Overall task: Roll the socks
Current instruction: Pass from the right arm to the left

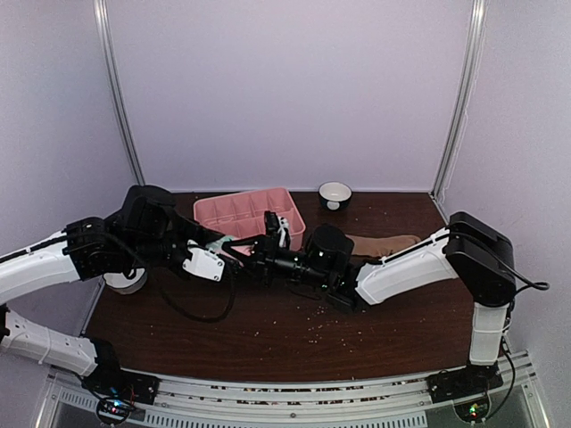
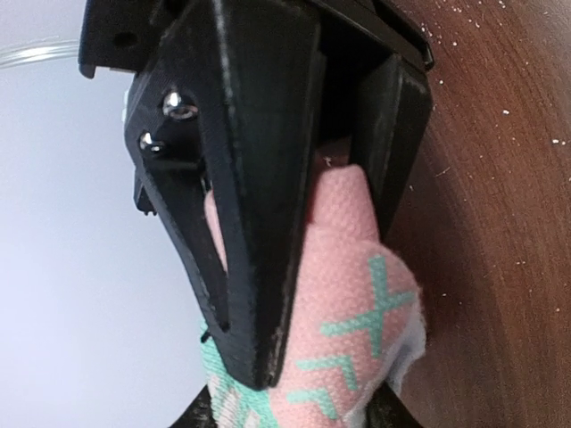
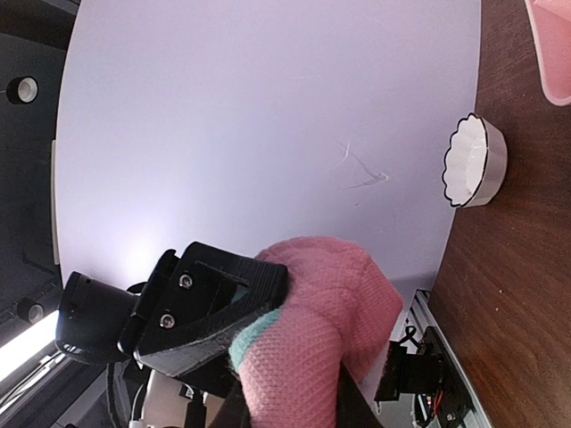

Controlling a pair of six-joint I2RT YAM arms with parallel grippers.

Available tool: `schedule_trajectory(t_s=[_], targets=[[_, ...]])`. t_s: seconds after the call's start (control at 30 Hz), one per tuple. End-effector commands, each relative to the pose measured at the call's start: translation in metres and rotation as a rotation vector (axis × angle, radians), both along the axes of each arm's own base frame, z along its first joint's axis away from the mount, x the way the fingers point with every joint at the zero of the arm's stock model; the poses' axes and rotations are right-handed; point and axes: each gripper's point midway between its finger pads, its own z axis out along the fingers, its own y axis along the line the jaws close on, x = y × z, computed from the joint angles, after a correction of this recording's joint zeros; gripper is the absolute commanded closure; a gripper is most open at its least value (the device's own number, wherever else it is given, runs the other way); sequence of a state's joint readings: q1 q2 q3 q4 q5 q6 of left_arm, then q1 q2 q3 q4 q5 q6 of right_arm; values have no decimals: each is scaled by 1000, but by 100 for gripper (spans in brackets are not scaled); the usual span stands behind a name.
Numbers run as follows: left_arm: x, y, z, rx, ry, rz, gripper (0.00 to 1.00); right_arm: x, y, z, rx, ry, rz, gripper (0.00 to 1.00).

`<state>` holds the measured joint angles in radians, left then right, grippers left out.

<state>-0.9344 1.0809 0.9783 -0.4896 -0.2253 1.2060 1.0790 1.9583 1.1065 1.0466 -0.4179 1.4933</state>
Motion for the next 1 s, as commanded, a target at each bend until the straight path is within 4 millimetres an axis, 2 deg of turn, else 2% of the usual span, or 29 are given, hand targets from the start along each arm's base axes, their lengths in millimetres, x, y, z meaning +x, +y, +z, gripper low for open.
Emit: schedule_trajectory(t_s=[0.0,0.13,0.17,0.27,0.33,0.43,0.5,0.57,0.6,0.63,0.67,0.73,0.83,0.9,0.97], targets=[[14,43,-7,188,-115,86,60,-26,-6,57,198,-31,85,100],[13,44,-5,220,-171,65,62,-30,-2,57,197,-25,97,100],[15,44,-4,228,-192,68,67,-31,-1,57,195,-22,102,100],[27,44,4,225,-263,110,100,-34,2,55,185,-27,115,100],[26,40,11,174,-216,127,100,-36,1,54,165,-56,118,89],[12,37,12,115,6,142,100,-40,-2,48,70,-161,110,73],[-3,33,11,72,195,138,100,-36,-11,42,-13,-241,79,64],[-17,30,7,37,411,153,100,-31,-21,33,-120,-323,42,49],[-25,31,3,34,522,168,100,-27,-28,24,-194,-358,23,31],[-37,29,-2,31,652,162,100,-23,-35,20,-264,-412,-7,4],[-47,27,-5,30,771,164,100,-22,-41,19,-319,-471,-25,0],[-60,24,-8,4,970,175,100,-18,-56,16,-447,-587,-72,0],[-68,17,0,-74,1184,171,100,-11,-77,17,-580,-755,-159,0],[-69,12,9,-126,1286,161,100,-8,-91,29,-556,-786,-240,1],[-72,9,17,-156,1381,139,100,-5,-112,46,-449,-781,-369,1]])
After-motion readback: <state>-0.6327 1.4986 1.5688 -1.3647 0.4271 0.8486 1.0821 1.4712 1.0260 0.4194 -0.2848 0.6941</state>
